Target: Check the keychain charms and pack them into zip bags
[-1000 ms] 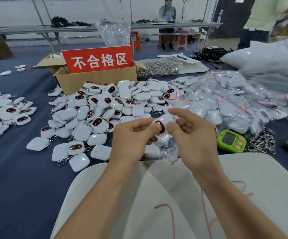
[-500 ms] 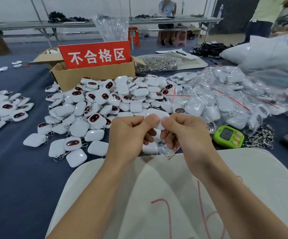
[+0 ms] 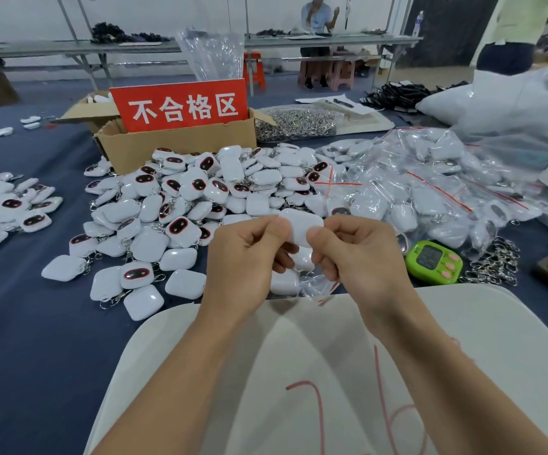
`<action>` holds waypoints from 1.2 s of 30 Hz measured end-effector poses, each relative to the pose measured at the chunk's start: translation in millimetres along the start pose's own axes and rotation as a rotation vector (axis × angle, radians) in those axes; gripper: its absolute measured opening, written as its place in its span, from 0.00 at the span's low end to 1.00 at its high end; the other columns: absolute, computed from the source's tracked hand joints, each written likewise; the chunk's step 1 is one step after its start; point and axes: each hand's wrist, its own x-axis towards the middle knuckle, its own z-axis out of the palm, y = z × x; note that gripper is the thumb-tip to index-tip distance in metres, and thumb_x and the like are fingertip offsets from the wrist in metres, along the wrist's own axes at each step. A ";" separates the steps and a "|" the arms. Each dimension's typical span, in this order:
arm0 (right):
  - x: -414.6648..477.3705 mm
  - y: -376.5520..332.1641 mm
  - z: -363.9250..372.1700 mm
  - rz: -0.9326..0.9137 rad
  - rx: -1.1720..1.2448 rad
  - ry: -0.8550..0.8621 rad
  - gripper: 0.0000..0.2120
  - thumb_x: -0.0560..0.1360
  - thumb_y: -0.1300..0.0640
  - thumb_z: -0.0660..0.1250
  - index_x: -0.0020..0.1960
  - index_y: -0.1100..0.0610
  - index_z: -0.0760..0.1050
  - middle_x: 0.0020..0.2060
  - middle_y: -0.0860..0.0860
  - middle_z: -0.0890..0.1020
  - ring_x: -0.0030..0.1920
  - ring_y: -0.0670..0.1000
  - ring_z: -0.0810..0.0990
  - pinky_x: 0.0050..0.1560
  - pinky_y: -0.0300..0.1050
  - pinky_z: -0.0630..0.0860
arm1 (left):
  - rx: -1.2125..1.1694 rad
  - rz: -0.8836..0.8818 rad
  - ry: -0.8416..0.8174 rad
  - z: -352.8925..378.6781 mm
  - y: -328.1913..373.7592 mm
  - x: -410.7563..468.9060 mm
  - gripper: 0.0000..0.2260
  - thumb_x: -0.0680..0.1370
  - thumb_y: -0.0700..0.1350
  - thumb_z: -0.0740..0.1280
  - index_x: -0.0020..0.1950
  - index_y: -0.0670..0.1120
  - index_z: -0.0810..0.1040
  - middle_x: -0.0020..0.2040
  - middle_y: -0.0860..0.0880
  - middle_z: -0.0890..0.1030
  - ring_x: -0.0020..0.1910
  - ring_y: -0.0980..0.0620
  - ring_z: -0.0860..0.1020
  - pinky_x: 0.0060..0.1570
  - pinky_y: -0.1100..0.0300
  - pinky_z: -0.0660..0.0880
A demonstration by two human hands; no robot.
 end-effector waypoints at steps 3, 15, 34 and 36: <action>0.2 3.9 -1.1 -0.084 -0.156 0.050 0.10 0.74 0.62 0.73 0.39 0.49 0.85 0.28 0.48 0.81 0.28 0.47 0.74 0.30 0.41 0.71 | 0.087 0.083 0.082 2.0 5.8 -4.6 0.14 0.73 0.44 0.75 0.44 0.67 0.86 0.39 0.58 0.87 0.40 0.55 0.85 0.41 0.63 0.82; -2.9 4.9 1.1 -0.199 -0.294 0.070 0.12 0.72 0.63 0.73 0.43 0.46 0.87 0.32 0.42 0.84 0.32 0.41 0.80 0.35 0.32 0.73 | 0.023 0.149 0.050 -1.4 6.3 -4.9 0.10 0.68 0.48 0.78 0.41 0.65 0.87 0.39 0.56 0.87 0.37 0.59 0.82 0.40 0.56 0.81; 1.0 0.6 -8.5 -0.266 -0.345 0.129 0.11 0.73 0.57 0.74 0.43 0.40 0.86 0.33 0.40 0.84 0.33 0.40 0.79 0.38 0.36 0.76 | 0.227 0.181 0.108 7.1 2.9 -11.7 0.09 0.81 0.48 0.71 0.52 0.62 0.87 0.36 0.57 0.85 0.35 0.59 0.83 0.44 0.57 0.82; 6.5 1.2 -17.6 -0.231 -0.388 0.255 0.16 0.73 0.61 0.74 0.38 0.38 0.82 0.31 0.36 0.83 0.32 0.38 0.78 0.39 0.32 0.74 | 0.250 0.126 0.205 7.5 1.9 -12.8 0.07 0.81 0.48 0.69 0.49 0.56 0.87 0.35 0.58 0.84 0.32 0.59 0.82 0.43 0.53 0.82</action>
